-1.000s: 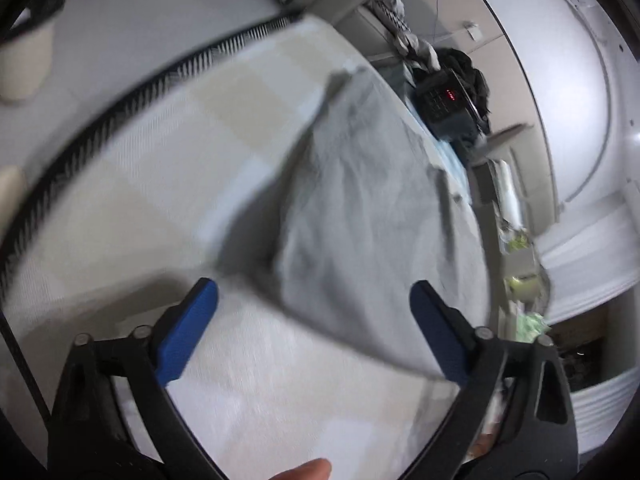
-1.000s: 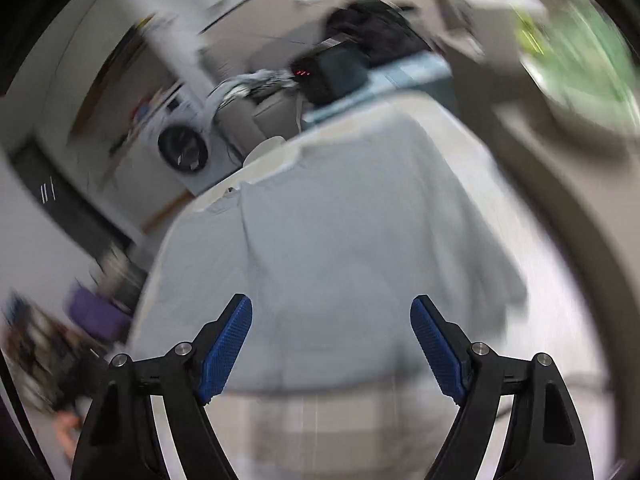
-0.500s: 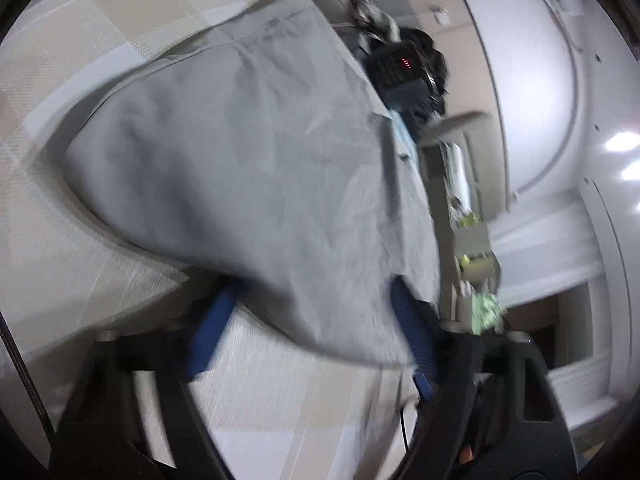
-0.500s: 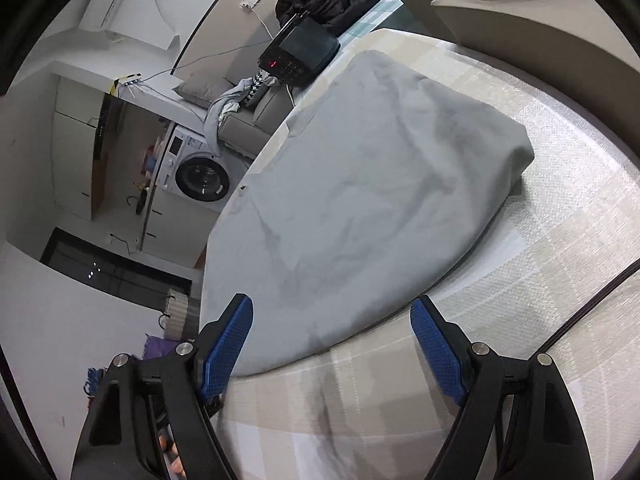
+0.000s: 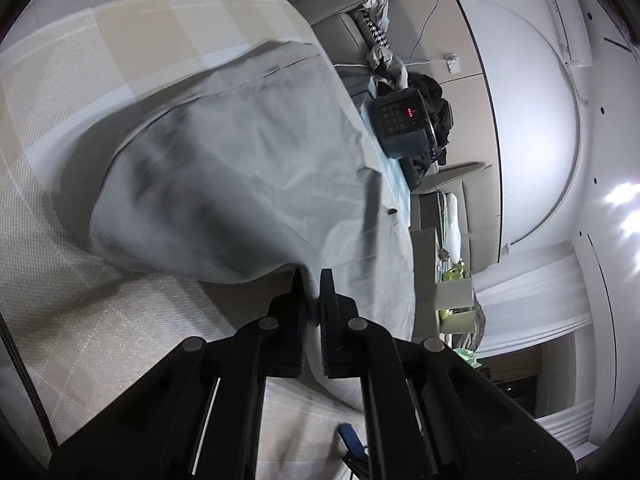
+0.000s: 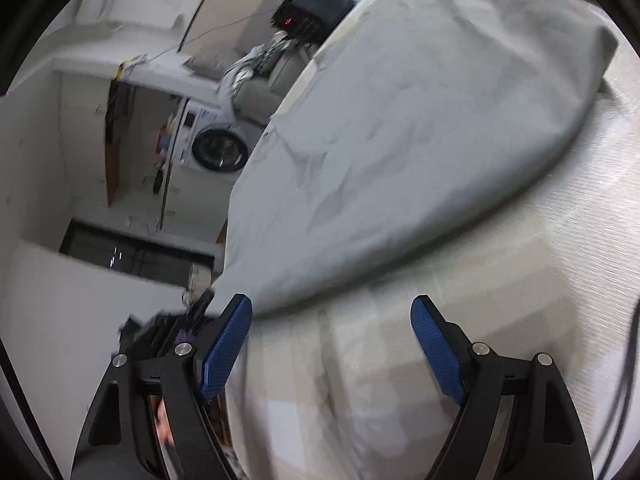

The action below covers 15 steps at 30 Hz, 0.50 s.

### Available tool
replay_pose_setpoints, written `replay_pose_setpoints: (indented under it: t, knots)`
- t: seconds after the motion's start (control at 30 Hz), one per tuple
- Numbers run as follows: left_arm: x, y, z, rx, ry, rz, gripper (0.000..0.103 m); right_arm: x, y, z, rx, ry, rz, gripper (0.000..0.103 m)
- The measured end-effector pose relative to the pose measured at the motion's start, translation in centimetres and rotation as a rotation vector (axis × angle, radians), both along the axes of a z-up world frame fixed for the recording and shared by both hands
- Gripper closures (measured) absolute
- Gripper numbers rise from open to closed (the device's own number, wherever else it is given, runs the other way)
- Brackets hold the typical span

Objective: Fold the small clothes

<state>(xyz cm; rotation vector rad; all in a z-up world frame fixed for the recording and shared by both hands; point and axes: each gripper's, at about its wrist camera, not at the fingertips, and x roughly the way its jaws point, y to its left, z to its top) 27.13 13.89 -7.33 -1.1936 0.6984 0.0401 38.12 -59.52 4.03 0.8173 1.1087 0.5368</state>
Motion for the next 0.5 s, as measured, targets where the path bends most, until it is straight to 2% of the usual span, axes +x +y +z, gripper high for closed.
replay_pose_setpoints:
  t: [0.17,0.27,0.3,0.33,0.37,0.4,0.43,0.5]
  knots:
    - [-0.8,1.3,1.2,0.0,-0.016,0.0,0.103,3.0,0.1,-0.4,0.036,0.056,-0.257,0.02]
    - [-1.5,1.6,0.9,0.007,-0.008,-0.006,0.103,4.6,-0.5,0.0,-0.002,0.063,-0.398,0.029]
    - [-1.7,1.7,0.6,0.007,-0.002,-0.007,0.103,5.2,-0.8,0.1,-0.03,0.059,-0.433,0.038]
    - [-1.9,1.8,0.1,0.007,0.007,-0.008,0.103,5.6,-1.1,0.3,-0.064,0.052,-0.455,0.057]
    - [-1.9,1.9,-0.5,0.007,0.014,-0.006,0.103,6.0,-1.2,0.1,-0.104,0.054,-0.467,0.07]
    - [-2.2,2.0,-1.3,-0.003,0.026,-0.003,0.103,6.3,-1.4,-0.1,-0.122,0.06,-0.469,0.092]
    - [-2.1,2.1,-2.1,-0.009,0.034,-0.003,0.103,6.5,-1.6,-0.6,-0.129,0.059,-0.464,0.099]
    - [-2.4,2.1,-3.2,-0.011,0.039,-0.012,0.103,6.1,-2.0,-0.9,-0.128,0.019,-0.43,0.1]
